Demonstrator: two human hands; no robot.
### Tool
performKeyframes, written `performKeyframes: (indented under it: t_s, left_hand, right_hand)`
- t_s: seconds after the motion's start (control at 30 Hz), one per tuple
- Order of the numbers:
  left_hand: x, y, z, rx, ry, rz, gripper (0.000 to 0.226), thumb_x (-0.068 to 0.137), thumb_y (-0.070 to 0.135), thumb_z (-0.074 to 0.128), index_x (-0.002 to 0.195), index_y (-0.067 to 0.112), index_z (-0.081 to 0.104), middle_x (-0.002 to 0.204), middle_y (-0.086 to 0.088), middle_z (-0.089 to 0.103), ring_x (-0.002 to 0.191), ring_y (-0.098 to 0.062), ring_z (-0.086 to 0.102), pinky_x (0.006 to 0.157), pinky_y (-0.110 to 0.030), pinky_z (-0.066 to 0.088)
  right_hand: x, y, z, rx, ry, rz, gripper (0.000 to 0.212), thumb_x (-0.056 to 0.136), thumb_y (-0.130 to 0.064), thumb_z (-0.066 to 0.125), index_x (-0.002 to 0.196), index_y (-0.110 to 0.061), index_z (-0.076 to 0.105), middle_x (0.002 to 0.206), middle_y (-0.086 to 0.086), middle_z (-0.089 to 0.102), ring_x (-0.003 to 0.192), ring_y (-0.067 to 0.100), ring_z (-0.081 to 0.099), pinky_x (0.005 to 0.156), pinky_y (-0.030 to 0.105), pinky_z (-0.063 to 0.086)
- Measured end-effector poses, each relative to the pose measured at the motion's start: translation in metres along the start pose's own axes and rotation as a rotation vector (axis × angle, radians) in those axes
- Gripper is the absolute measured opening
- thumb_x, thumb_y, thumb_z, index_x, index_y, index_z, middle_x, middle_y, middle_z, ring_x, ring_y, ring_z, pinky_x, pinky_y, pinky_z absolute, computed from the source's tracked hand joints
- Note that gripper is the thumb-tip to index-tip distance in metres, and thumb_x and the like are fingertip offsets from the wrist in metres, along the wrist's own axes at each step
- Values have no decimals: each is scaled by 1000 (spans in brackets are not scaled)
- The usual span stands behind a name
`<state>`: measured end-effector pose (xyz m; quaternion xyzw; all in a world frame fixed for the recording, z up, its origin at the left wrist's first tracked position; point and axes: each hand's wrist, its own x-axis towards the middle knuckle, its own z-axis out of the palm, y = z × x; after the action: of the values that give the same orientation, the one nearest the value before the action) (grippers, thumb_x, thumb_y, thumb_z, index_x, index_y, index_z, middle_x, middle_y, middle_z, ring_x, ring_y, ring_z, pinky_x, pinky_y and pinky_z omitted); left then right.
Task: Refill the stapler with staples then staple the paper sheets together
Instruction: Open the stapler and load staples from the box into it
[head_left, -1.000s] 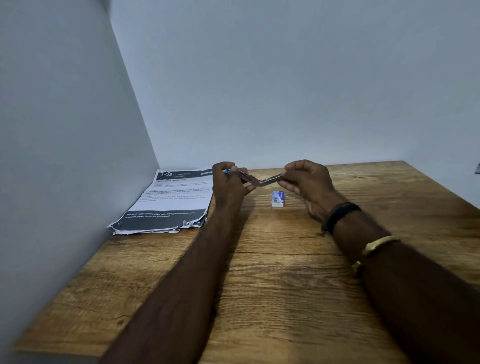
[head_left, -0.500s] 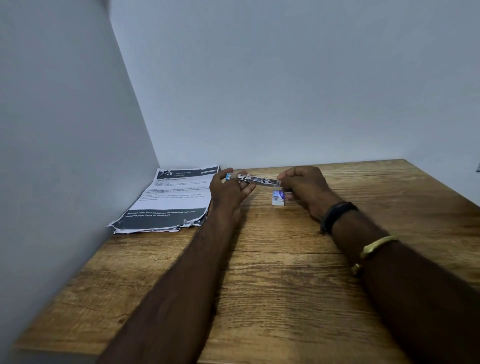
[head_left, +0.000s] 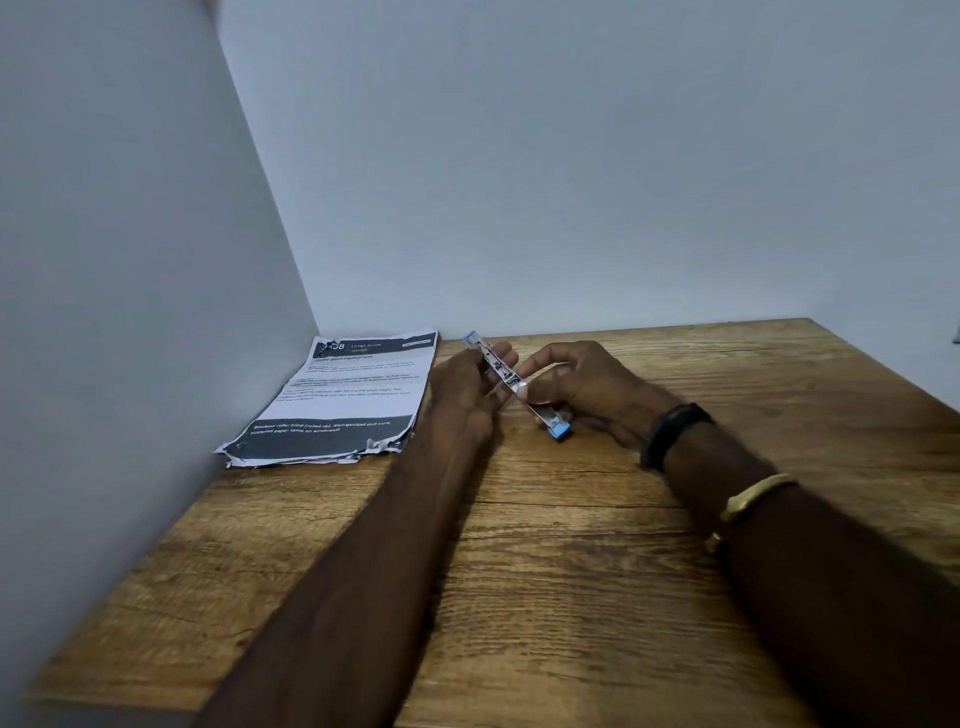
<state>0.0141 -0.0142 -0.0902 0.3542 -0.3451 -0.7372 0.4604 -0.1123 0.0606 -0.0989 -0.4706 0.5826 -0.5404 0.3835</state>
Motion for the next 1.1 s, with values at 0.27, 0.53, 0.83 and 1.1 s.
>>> performKeyframes:
  t_s: [0.27, 0.53, 0.83, 1.1]
  left_hand:
    - [3, -2, 6, 62, 24, -30, 15, 102, 16, 54, 97, 7, 65, 82, -6, 71, 43, -12, 66, 42, -24, 54]
    - [8, 2, 9, 135, 24, 5, 30, 106, 25, 49, 87, 9, 66, 74, -2, 61, 57, -14, 54, 51, -24, 50]
    - [-6, 4, 9, 667, -216, 130, 24, 97, 16, 52, 79, 6, 66, 63, -5, 57, 47, -14, 41, 42, -17, 28]
    - [-13, -4, 9, 887, -340, 140, 41, 65, 43, 63, 75, 5, 71, 68, -16, 69, 39, -17, 47, 39, -18, 32]
  right_hand:
    - [1, 5, 6, 7, -67, 0, 31, 74, -1, 88, 94, -5, 65, 78, 17, 75, 58, 24, 71, 46, 28, 57]
    - [3, 7, 11, 19, -64, -12, 23, 75, -3, 88, 87, -5, 68, 86, 23, 75, 72, 30, 75, 60, 38, 65]
    - [5, 3, 3, 16, 289, -62, 6, 85, -10, 73, 87, -10, 68, 77, 12, 73, 58, 26, 72, 50, 33, 56]
    - [4, 2, -8, -11, 369, -41, 7, 84, -3, 70, 88, -9, 70, 77, 17, 72, 57, 23, 66, 55, 33, 58]
